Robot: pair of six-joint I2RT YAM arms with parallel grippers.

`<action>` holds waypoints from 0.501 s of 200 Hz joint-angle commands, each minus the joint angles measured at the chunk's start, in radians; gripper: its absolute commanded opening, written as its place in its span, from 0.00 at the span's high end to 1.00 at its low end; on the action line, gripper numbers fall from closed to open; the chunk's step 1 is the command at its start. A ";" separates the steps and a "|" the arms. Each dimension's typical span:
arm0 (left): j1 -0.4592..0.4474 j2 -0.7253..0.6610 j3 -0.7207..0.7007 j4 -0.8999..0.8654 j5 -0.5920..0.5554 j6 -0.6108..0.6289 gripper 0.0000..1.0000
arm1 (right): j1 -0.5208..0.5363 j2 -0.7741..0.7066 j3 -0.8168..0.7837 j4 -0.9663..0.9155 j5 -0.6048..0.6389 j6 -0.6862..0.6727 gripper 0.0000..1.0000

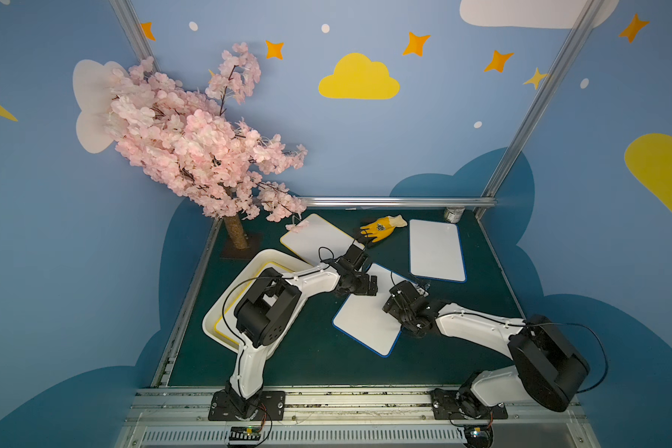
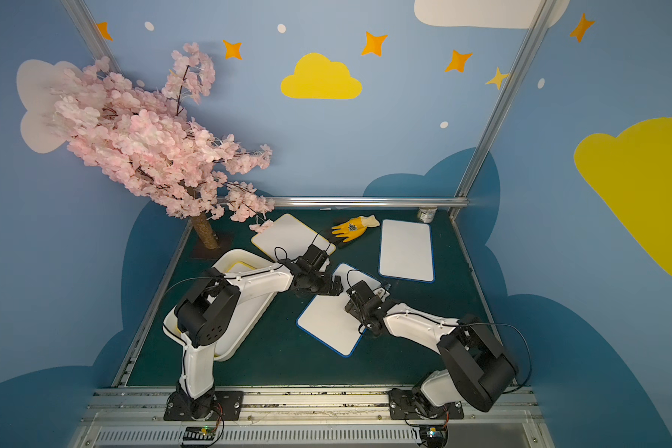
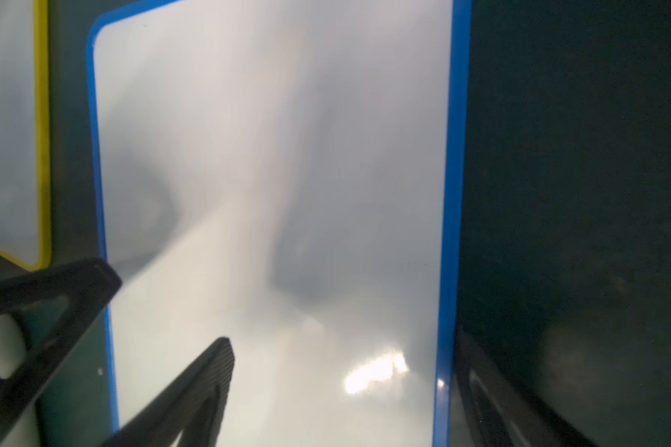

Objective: Put the whiteboard into the storage box
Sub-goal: Pick up the whiteboard at the center of the board.

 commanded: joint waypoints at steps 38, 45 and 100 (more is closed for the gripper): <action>-0.024 0.017 -0.062 0.013 0.160 -0.029 0.00 | -0.042 -0.063 -0.170 0.476 -0.332 0.060 0.12; -0.021 0.017 -0.064 0.013 0.157 -0.027 0.00 | -0.042 -0.083 -0.195 0.511 -0.323 0.050 0.12; -0.007 0.017 -0.074 0.013 0.153 -0.025 0.01 | -0.054 -0.112 -0.334 0.716 -0.336 0.027 0.12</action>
